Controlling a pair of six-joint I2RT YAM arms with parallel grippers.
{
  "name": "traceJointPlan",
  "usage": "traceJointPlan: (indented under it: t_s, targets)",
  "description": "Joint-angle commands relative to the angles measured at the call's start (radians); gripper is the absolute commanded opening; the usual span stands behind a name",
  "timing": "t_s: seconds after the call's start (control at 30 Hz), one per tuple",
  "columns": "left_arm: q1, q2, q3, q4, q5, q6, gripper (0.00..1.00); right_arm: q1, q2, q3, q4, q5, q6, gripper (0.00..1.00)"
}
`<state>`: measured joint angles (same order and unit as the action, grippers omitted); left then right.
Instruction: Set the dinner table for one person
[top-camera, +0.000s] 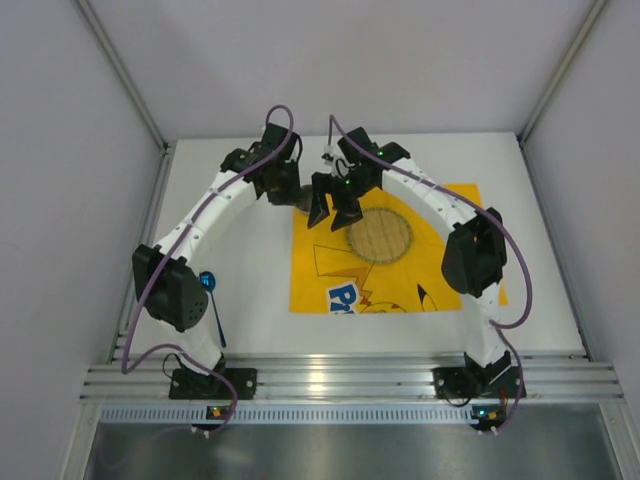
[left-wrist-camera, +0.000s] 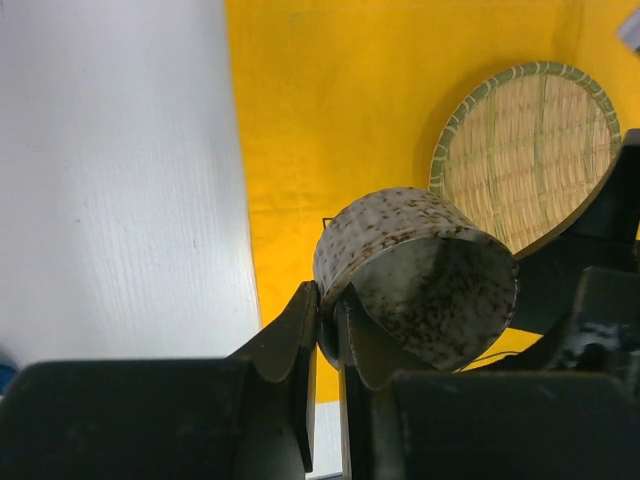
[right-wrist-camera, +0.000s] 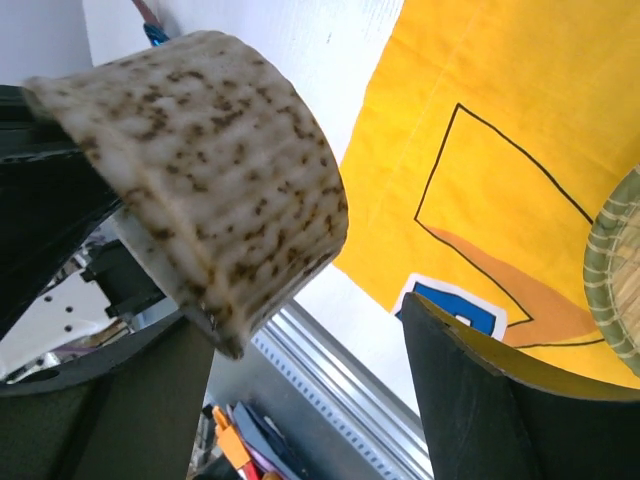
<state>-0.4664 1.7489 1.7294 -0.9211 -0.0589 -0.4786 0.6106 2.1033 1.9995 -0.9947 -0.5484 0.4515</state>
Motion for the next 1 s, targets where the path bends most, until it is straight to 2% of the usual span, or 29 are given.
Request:
traceJointPlan:
  t_s: [0.0,0.13,0.3,0.53,0.63,0.67,0.73,0.77,0.83,0.9,0.93,0.97]
  targets:
    - [-0.017,-0.077,-0.014,-0.024,-0.019,-0.015,0.00,-0.043,-0.107,-0.018,0.117,-0.028,0.054,0.73]
    - [-0.025,-0.094,-0.044,-0.024,-0.013,-0.032,0.00,-0.069,-0.152,-0.094,0.224,-0.053,0.102,0.73]
    - [-0.035,-0.091,-0.045,-0.039,-0.016,-0.035,0.00,-0.077,-0.157,-0.108,0.255,-0.074,0.131,0.72]
    - [-0.044,-0.091,-0.001,-0.041,0.024,-0.058,0.00,-0.069,-0.163,-0.151,0.242,-0.010,0.101,0.67]
    - [-0.061,-0.069,0.050,-0.054,0.040,-0.071,0.00,-0.055,-0.155,-0.154,0.196,0.040,0.064,0.57]
    - [-0.077,-0.055,0.064,-0.058,0.042,-0.072,0.00,-0.049,-0.154,-0.153,0.186,0.050,0.055,0.46]
    - [-0.093,-0.040,0.094,-0.064,0.048,-0.080,0.00,-0.041,-0.151,-0.150,0.159,0.077,0.033,0.33]
    - [-0.109,-0.034,0.102,-0.065,0.053,-0.083,0.00,-0.038,-0.149,-0.150,0.154,0.084,0.029,0.18]
    - [-0.123,-0.012,0.127,-0.071,0.054,-0.095,0.00,-0.038,-0.151,-0.150,0.136,0.106,0.018,0.01]
    - [-0.140,0.001,0.142,-0.079,0.053,-0.103,0.04,-0.037,-0.158,-0.153,0.126,0.132,0.006,0.00]
    - [-0.146,0.003,0.156,-0.079,0.054,-0.104,0.15,-0.038,-0.160,-0.156,0.120,0.139,0.001,0.00]
    - [-0.153,0.003,0.160,-0.081,0.085,-0.104,0.19,-0.037,-0.163,-0.157,0.117,0.145,-0.005,0.00]
